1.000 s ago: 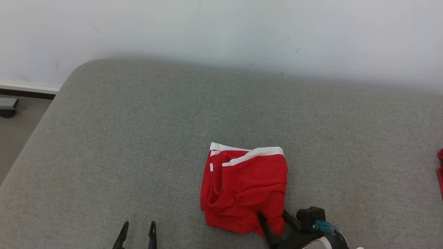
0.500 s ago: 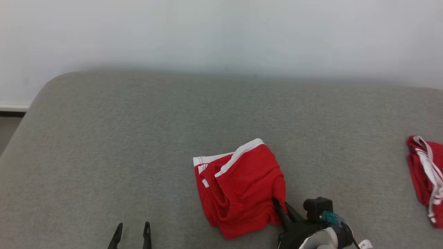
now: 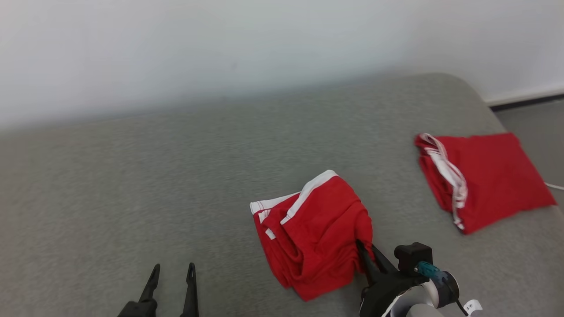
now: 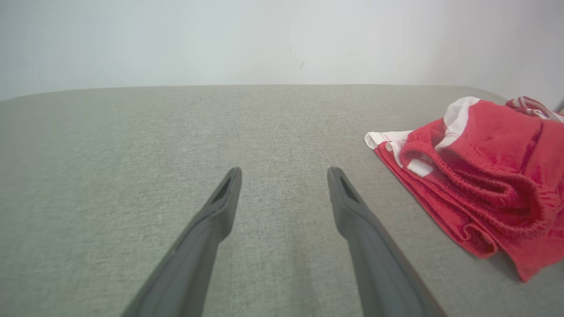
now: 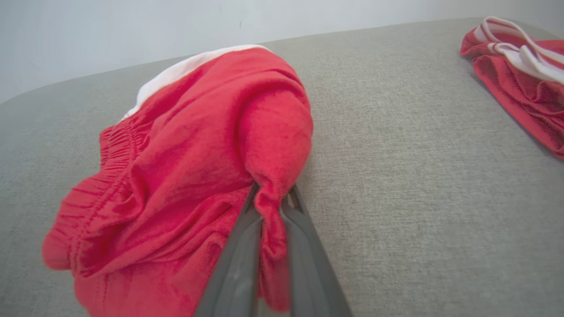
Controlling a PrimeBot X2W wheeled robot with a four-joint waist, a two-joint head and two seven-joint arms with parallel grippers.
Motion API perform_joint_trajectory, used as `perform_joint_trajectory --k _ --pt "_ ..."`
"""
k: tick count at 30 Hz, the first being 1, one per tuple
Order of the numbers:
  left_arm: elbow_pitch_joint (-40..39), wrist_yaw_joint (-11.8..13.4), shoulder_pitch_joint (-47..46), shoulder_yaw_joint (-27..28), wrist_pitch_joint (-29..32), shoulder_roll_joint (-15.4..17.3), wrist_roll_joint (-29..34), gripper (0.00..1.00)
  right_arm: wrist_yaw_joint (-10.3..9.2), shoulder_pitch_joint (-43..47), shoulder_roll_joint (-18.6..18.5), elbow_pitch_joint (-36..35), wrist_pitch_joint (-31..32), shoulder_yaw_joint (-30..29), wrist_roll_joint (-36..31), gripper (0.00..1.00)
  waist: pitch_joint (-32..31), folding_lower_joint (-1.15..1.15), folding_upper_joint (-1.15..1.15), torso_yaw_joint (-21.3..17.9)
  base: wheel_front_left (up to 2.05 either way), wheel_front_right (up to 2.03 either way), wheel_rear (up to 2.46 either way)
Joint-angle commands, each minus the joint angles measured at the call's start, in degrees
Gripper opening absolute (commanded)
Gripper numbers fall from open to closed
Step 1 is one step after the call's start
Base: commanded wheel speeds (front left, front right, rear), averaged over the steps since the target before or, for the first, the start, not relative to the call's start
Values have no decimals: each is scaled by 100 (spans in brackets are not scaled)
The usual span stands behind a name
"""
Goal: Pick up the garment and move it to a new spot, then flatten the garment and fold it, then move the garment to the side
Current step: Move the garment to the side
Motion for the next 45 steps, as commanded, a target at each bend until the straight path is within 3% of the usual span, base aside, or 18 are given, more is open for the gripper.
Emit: perform_joint_trajectory --k 1,9,19,30,38,45 --pt "-40 6 -83 10 -17 2 15 100 -16 -3 7 -41 -21 34 11 0 153 0 0 -892 0 0 0" --pt "-5 -34 -258 -10 -16 5 140 100 -16 -35 9 -104 -21 261 322 0 349 0 0 -1675 0 0 0" --pt "87 -136 -516 -11 -17 8 302 100 -16 -46 11 -208 -22 238 313 0 667 0 0 -1738 0 0 0" --pt "103 -245 -615 78 -17 8 517 100 -16 -953 -190 -202 -23 -57 -378 0 923 0 0 -1306 0 0 0" --pt "60 -261 -777 88 -16 27 673 100 -16 -1856 -774 109 -22 -420 -659 0 1073 0 0 -972 0 0 0" --pt "2 -262 -766 102 -16 68 788 100 -16 -2344 -1429 925 -22 -1487 -926 0 1111 0 0 -643 0 0 0"
